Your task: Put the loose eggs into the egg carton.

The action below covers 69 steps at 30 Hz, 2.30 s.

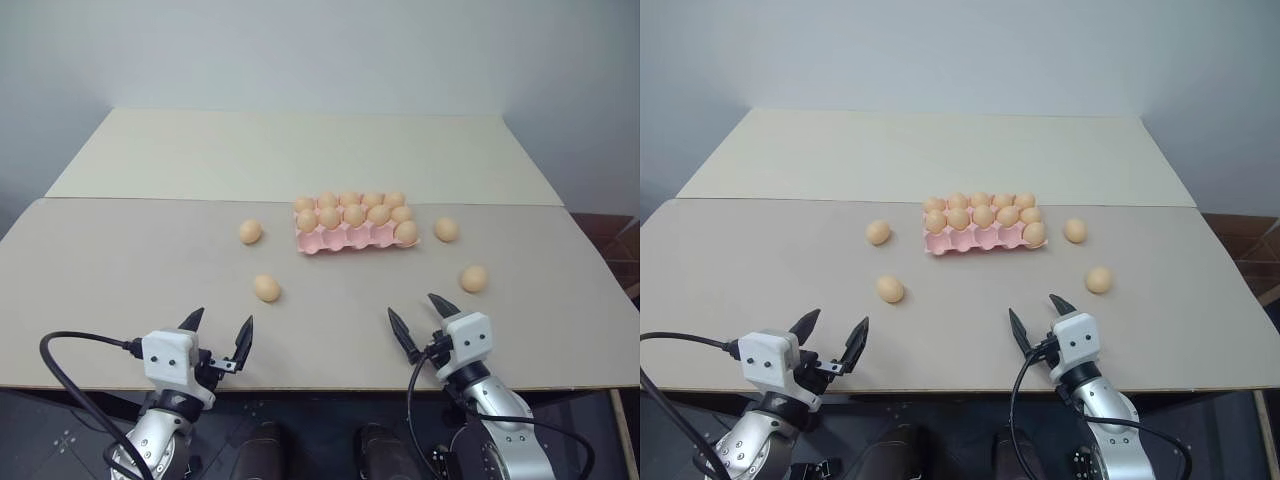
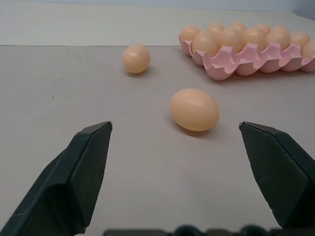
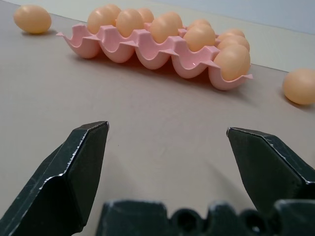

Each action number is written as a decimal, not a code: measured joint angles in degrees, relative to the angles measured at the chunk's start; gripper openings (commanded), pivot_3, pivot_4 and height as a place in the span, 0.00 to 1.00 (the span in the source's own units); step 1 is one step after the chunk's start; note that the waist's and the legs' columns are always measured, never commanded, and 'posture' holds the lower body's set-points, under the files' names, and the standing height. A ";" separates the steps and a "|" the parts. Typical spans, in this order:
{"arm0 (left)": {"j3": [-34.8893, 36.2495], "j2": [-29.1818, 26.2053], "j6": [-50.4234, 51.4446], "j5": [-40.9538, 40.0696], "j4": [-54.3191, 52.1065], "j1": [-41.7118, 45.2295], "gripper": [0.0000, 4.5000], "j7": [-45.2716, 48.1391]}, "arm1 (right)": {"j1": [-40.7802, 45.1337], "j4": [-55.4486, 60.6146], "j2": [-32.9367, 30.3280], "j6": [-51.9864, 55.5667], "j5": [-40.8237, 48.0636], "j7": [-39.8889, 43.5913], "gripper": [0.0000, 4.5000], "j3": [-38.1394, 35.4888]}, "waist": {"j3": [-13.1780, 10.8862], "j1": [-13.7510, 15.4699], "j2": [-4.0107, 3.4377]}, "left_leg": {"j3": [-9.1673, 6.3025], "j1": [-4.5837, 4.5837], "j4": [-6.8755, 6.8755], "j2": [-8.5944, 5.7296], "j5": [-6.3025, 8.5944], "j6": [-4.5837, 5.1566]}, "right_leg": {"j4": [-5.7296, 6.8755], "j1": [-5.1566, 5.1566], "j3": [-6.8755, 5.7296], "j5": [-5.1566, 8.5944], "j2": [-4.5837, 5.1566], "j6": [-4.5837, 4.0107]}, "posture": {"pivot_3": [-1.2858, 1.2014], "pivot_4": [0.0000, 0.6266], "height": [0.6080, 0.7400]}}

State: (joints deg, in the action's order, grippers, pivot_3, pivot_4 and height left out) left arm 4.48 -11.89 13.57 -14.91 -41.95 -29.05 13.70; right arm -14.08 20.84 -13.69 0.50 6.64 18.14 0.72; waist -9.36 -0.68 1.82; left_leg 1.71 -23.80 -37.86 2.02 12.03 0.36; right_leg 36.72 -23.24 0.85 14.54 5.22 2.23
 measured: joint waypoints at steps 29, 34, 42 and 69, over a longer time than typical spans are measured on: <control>-2.01 -21.95 7.72 -7.88 8.45 26.24 1.00 22.13 | 12.17 18.39 -0.35 34.13 -3.73 -13.64 1.00 -9.30 | 0.04 0.15 -0.06 | 0.02 0.01 0.01 -0.05 -0.01 0.01 | 0.05 0.00 -0.03 -0.44 -0.05 0.03 | 0.52 0.24 1.00; -4.68 -24.53 11.47 -8.74 13.24 36.02 1.00 27.38 | 20.06 18.03 -2.54 51.16 -3.33 -14.44 1.00 -13.35 | 0.02 0.06 -0.09 | 0.03 -0.02 0.03 -0.08 -0.01 0.01 | 0.05 0.00 -0.03 -0.44 -0.05 0.09 | 0.52 0.24 1.00; -10.92 -24.99 11.63 -6.79 15.44 42.94 1.00 31.95 | 31.47 9.18 -2.89 67.24 -1.44 -14.42 1.00 -18.18 | 0.02 -0.11 -0.09 | 0.04 -0.02 0.03 -0.08 -0.02 0.02 | 0.05 0.00 -0.02 -0.46 -0.07 0.12 | 0.52 0.24 1.00; -12.99 -23.41 11.28 -4.19 15.98 42.77 1.00 31.85 | 37.87 -6.80 -2.79 67.86 1.27 -14.24 0.36 -22.09 | 0.01 -0.15 -0.11 | 0.04 -0.05 0.03 -0.09 -0.02 0.02 | 0.05 -0.01 0.00 -0.47 -0.07 0.18 | 0.52 0.24 1.00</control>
State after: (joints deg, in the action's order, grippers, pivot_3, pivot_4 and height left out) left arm -8.50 -35.30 24.85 -19.10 -25.96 13.72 45.56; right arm 23.79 14.04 -16.48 68.36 7.91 3.90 -21.37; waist -9.35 -0.82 1.71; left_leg 1.75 -23.85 -37.82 1.93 12.01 0.39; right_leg 36.77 -23.26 0.85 14.07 5.16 2.42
